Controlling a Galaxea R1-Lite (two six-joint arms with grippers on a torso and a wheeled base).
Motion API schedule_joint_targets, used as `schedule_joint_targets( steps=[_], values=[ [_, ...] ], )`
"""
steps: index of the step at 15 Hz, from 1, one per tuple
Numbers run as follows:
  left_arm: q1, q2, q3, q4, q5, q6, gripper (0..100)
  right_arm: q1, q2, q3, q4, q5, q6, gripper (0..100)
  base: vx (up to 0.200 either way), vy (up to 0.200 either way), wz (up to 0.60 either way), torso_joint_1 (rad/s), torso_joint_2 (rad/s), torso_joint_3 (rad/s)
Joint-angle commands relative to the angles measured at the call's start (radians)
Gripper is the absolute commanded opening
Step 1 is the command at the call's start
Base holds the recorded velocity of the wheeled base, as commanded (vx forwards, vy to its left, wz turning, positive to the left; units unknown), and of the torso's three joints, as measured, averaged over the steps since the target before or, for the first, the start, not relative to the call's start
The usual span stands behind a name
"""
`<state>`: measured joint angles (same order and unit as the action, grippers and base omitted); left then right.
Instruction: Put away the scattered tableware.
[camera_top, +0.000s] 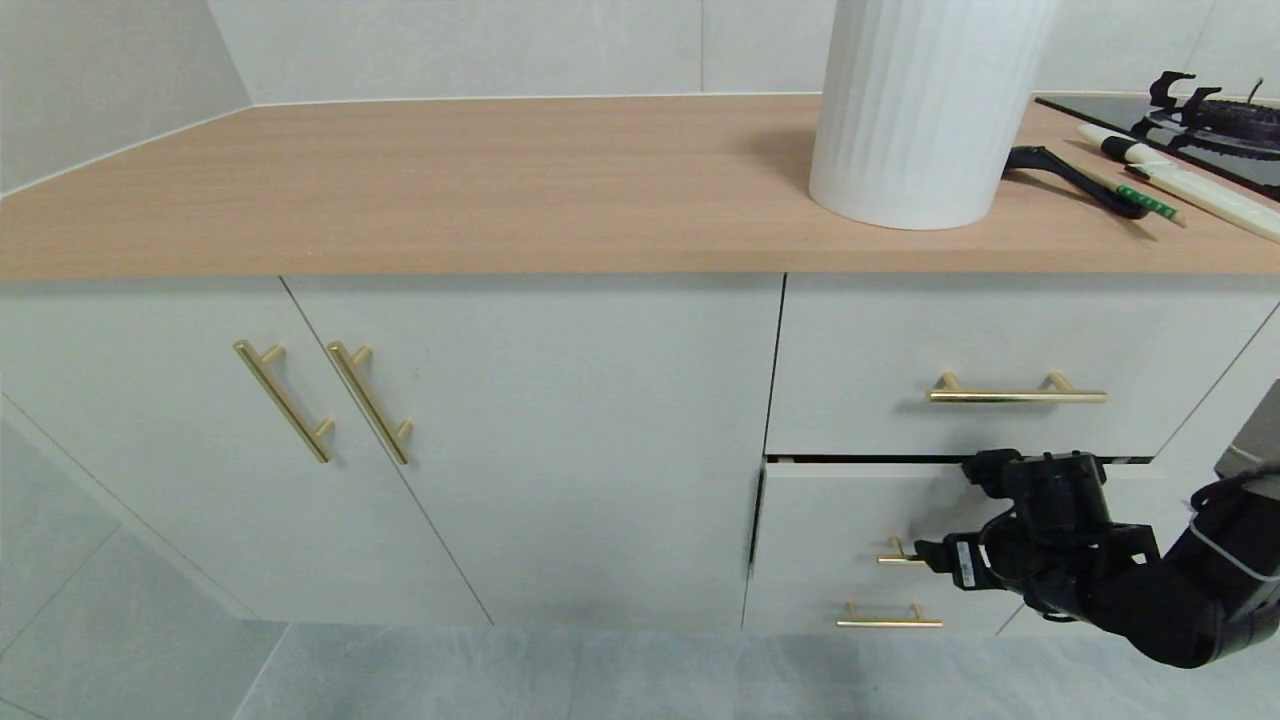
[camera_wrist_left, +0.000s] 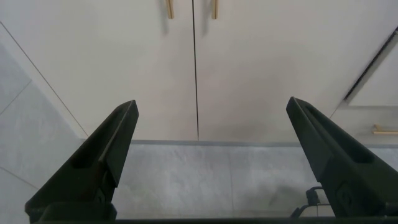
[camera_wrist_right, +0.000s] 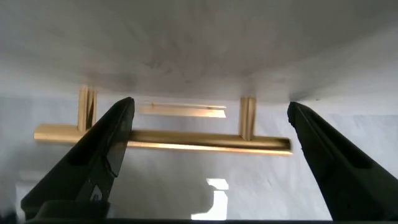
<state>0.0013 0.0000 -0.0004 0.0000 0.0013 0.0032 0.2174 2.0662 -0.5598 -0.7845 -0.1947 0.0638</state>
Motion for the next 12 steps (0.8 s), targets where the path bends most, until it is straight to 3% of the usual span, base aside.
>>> schedule_joint_targets(
  steps=[1, 3, 5, 8, 12],
  values=[
    [0.000, 0.002, 0.000, 0.000, 0.000, 0.000, 100, 0.008, -0.218, 0.004, 0.226, 0.069, -0.022, 100, 0.000, 0.000, 0.00, 0.000, 0.00, 0.000],
    [0.000, 0.000, 0.000, 0.000, 0.000, 0.000, 100, 0.014, -0.393, -0.031, 0.468, 0.109, -0.076, 100, 0.000, 0.000, 0.00, 0.000, 0.00, 0.000],
    [0.000, 0.000, 0.000, 0.000, 0.000, 0.000, 100, 0.019, -0.526, -0.061, 0.574, 0.109, -0.084, 100, 0.000, 0.000, 0.00, 0.000, 0.00, 0.000],
    [0.000, 0.002, 0.000, 0.000, 0.000, 0.000, 100, 0.033, -0.640, -0.091, 0.636, 0.107, -0.082, 100, 0.000, 0.000, 0.00, 0.000, 0.00, 0.000],
    [0.000, 0.002, 0.000, 0.000, 0.000, 0.000, 100, 0.036, -0.626, -0.115, 0.617, 0.106, -0.030, 100, 0.000, 0.000, 0.00, 0.000, 0.00, 0.000]
  ],
)
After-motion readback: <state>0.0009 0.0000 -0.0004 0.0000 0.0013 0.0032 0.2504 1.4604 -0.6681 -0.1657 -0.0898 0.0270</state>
